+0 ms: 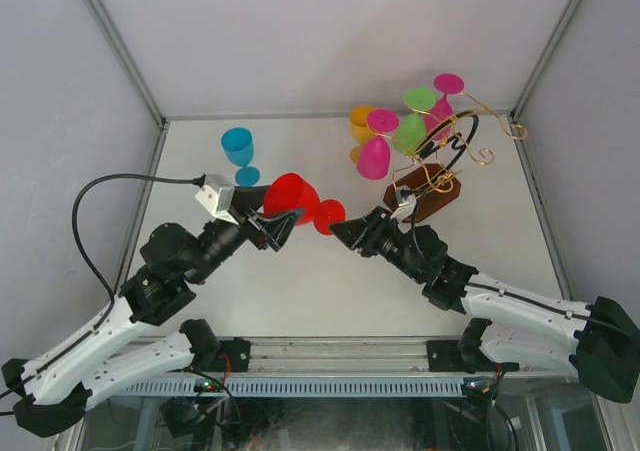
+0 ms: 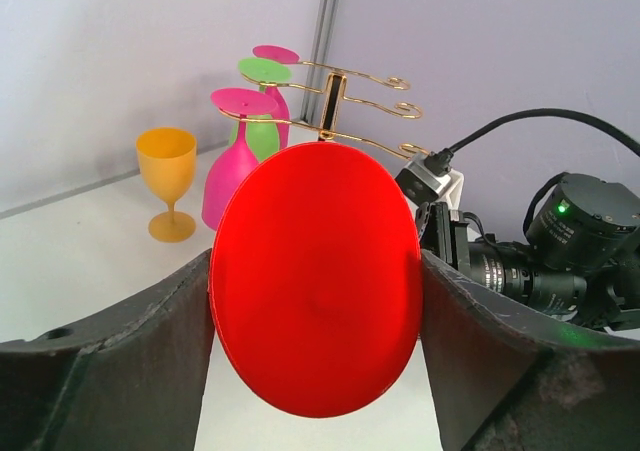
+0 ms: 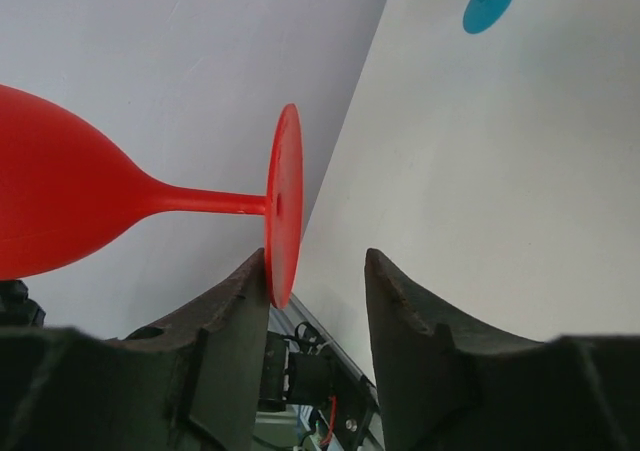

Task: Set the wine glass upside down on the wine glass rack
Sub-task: Turn the wine glass upside down at the wine rack.

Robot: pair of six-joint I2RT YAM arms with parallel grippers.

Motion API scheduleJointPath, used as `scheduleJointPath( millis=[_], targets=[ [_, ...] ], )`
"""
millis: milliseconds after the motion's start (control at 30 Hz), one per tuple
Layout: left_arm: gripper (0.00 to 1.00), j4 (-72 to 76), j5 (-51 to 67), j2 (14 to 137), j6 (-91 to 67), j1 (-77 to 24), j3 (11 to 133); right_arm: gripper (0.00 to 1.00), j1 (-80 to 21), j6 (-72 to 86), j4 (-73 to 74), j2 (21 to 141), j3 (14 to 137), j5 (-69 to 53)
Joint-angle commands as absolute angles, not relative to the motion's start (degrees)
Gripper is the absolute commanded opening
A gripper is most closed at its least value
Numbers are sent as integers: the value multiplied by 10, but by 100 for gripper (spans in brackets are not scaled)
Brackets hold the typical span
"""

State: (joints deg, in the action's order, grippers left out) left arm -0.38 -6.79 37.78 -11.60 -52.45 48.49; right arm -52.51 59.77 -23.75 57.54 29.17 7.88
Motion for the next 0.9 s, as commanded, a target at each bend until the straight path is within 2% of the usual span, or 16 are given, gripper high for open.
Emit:
scheduleJointPath(
  millis=[0, 200, 333, 367, 667, 867],
  targets=[
    [76, 41, -61, 357, -130, -529, 471, 37, -521, 585, -288, 578, 306, 69],
    [76, 54, -58, 346, -145, -530, 450, 19, -515, 572, -297, 576, 311, 73],
    [76, 55, -52, 345, -152, -530, 449, 2, -515, 551, -283, 567, 321, 79],
    [76, 56, -53, 345, -153, -530, 448, 0, -515, 546, -277, 565, 323, 80],
    [99, 41, -53, 329, -164, -530, 455, 0, -516, 487, -217, 523, 332, 111],
    [100, -6, -59, 312, -156, -530, 482, 0, -514, 449, -144, 486, 335, 133]
  ],
)
